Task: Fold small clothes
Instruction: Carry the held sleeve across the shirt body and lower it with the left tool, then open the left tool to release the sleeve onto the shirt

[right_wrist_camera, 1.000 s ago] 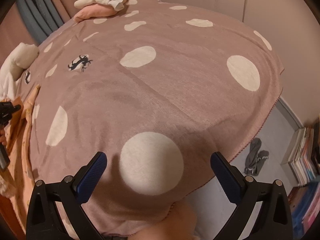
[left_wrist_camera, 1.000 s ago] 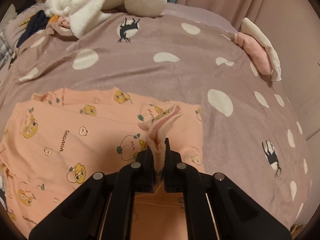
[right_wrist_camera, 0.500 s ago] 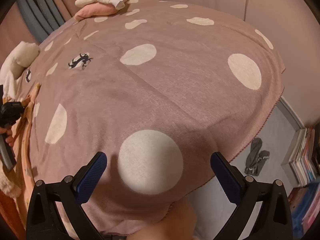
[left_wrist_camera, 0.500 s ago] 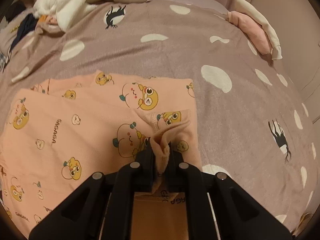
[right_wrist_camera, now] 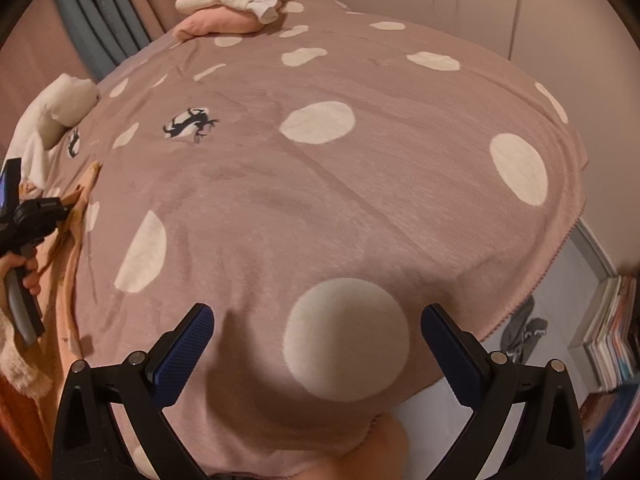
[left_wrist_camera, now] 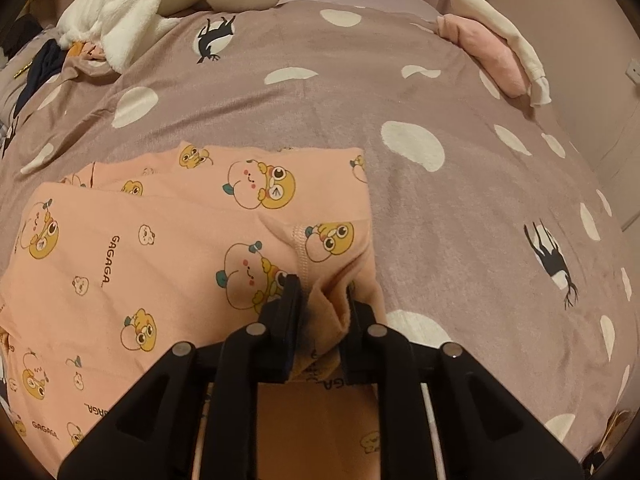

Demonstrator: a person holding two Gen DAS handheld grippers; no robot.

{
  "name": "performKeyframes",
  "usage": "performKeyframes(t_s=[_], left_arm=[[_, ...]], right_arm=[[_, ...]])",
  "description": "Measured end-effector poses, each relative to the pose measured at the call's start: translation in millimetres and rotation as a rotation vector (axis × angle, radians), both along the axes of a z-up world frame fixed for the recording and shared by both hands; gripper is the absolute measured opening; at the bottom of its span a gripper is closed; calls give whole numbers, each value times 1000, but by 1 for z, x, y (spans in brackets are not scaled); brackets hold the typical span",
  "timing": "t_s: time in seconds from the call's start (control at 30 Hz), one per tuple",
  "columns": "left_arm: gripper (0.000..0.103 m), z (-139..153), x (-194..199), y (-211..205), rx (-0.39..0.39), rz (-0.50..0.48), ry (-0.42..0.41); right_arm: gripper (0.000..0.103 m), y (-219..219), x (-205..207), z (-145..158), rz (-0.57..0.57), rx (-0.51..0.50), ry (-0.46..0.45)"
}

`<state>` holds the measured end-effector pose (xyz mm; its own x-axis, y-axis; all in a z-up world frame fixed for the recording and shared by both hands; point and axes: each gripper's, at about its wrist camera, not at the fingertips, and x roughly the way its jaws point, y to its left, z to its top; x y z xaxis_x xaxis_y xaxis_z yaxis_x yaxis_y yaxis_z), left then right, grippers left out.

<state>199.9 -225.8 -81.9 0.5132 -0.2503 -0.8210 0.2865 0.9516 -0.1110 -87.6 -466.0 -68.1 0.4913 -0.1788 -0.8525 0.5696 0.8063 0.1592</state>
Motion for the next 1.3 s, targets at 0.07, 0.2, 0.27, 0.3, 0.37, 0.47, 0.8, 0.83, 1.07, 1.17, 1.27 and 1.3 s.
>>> performKeyframes(t_s=[0.07, 0.2, 0.27, 0.3, 0.37, 0.47, 0.8, 0.83, 1.07, 1.17, 1.27, 1.3], left_arm=[[16, 2, -2, -2, 2, -17, 0], [16, 6, -7, -5, -35, -41, 14], [17, 6, -10, -7, -44, -52, 18], [19, 6, -11, -9, -41, -61, 17], [22, 7, -16, -12, -34, -98, 10], [23, 10, -25, -15, -11, -170, -12], [41, 69, -76, -6, -61, -361, -147], [53, 74, -80, 0, -54, -365, -166], [93, 105, -104, 68, -22, -237, -302], [102, 105, -113, 108, 55, -140, -323], [103, 99, -125, 145, 88, -65, -327], [103, 92, -130, 160, 99, -40, -312]], right_arm=[[102, 2, 3, 1, 11, -4, -5], [102, 6, 6, 3, 23, -7, -9], [102, 8, 8, 5, 30, -8, -15], [102, 10, 8, 6, 34, -9, -16], [102, 14, 11, 8, 48, -13, -19], [102, 20, 14, 11, 70, -16, -26], [102, 47, 23, 24, 197, 11, -99], [102, 52, 24, 26, 233, 30, -128], [102, 88, 32, 40, 416, 68, -230], [102, 95, 34, 43, 443, 69, -241], [102, 100, 35, 46, 474, 87, -263], [102, 102, 36, 47, 483, 91, -267]])
